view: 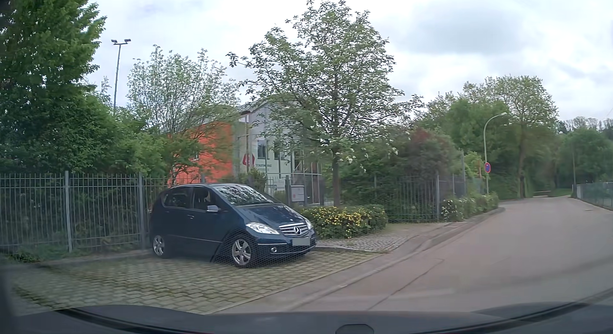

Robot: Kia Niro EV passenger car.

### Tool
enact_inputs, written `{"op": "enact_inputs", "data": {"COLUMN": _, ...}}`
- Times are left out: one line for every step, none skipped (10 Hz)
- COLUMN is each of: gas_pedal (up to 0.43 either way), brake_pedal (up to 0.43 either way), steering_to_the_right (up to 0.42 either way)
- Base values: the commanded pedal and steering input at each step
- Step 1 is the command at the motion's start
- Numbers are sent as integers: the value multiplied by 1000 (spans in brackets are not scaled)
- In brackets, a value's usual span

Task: Follow the waypoints while adhering to traffic rules and regulations

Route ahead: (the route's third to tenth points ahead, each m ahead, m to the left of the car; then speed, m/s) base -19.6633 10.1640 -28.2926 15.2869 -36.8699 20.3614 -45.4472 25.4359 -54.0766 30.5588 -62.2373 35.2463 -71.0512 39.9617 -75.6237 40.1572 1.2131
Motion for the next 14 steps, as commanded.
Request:
{"op": "enact_inputs", "data": {"gas_pedal": 28, "brake_pedal": 0, "steering_to_the_right": -972}}
{"op": "enact_inputs", "data": {"gas_pedal": 28, "brake_pedal": 0, "steering_to_the_right": -972}}
{"op": "enact_inputs", "data": {"gas_pedal": 28, "brake_pedal": 0, "steering_to_the_right": -972}}
{"op": "enact_inputs", "data": {"gas_pedal": 20, "brake_pedal": 0, "steering_to_the_right": -973}}
{"op": "enact_inputs", "data": {"gas_pedal": 20, "brake_pedal": 0, "steering_to_the_right": -972}}
{"op": "enact_inputs", "data": {"gas_pedal": 20, "brake_pedal": 0, "steering_to_the_right": -973}}
{"op": "enact_inputs", "data": {"gas_pedal": 20, "brake_pedal": 0, "steering_to_the_right": -972}}
{"op": "enact_inputs", "data": {"gas_pedal": 20, "brake_pedal": 0, "steering_to_the_right": -972}}
{"op": "enact_inputs", "data": {"gas_pedal": 20, "brake_pedal": 0, "steering_to_the_right": -972}}
{"op": "enact_inputs", "data": {"gas_pedal": 20, "brake_pedal": 0, "steering_to_the_right": -972}}
{"op": "enact_inputs", "data": {"gas_pedal": 20, "brake_pedal": 0, "steering_to_the_right": -973}}
{"op": "enact_inputs", "data": {"gas_pedal": 20, "brake_pedal": 0, "steering_to_the_right": -973}}
{"op": "enact_inputs", "data": {"gas_pedal": 20, "brake_pedal": 0, "steering_to_the_right": -972}}
{"op": "enact_inputs", "data": {"gas_pedal": 20, "brake_pedal": 0, "steering_to_the_right": -973}}
